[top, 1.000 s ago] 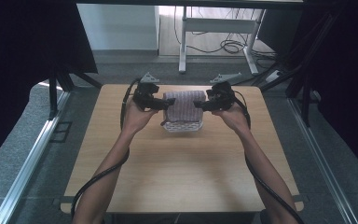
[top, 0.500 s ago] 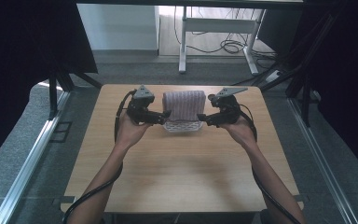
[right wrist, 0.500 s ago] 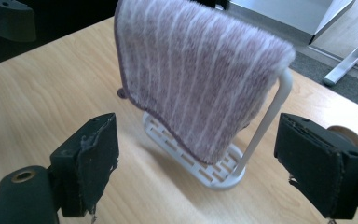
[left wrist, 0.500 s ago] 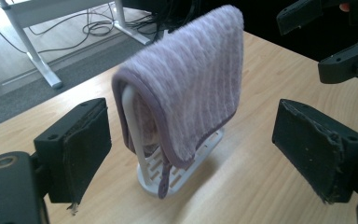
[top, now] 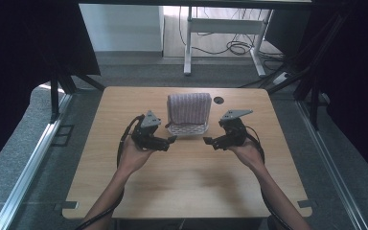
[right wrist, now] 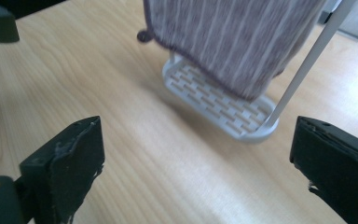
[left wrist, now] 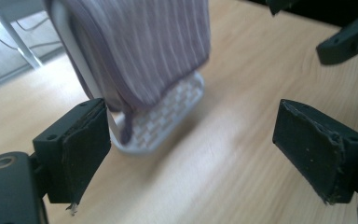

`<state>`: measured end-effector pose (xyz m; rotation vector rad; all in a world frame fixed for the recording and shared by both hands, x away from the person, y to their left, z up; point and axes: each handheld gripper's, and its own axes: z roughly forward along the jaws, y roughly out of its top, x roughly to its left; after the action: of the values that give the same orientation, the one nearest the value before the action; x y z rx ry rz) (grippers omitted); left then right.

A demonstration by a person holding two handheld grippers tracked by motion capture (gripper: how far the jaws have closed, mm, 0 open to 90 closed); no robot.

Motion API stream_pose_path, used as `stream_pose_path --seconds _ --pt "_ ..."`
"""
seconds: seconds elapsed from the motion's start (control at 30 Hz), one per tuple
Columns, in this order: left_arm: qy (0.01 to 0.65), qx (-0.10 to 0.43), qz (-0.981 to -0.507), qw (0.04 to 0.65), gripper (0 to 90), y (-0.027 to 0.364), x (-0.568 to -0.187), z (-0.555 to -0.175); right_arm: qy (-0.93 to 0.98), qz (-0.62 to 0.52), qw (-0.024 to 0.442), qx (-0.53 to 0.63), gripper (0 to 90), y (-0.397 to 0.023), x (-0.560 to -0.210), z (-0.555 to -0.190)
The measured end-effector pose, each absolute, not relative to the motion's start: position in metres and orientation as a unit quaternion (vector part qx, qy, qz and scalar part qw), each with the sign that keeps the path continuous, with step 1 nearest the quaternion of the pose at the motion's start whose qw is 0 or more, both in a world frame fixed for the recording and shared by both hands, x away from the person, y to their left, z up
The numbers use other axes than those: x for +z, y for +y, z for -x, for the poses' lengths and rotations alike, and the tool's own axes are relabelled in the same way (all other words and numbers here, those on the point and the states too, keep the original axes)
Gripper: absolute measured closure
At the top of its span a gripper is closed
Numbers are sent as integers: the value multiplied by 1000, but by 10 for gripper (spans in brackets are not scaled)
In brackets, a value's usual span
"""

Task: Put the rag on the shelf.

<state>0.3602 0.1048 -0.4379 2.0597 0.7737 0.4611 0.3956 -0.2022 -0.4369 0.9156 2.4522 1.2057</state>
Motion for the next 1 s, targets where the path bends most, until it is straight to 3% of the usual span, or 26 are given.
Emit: stream_pose_path --seconds 0.63,1.0 --pt "332 156 -834 413 108 111 -503 -334 861 -313 110 386 25 -199 -493 -370" --pt "339 147 -862 348 108 100 -543 -332 878 -310 105 350 18 -192 -533 -363"
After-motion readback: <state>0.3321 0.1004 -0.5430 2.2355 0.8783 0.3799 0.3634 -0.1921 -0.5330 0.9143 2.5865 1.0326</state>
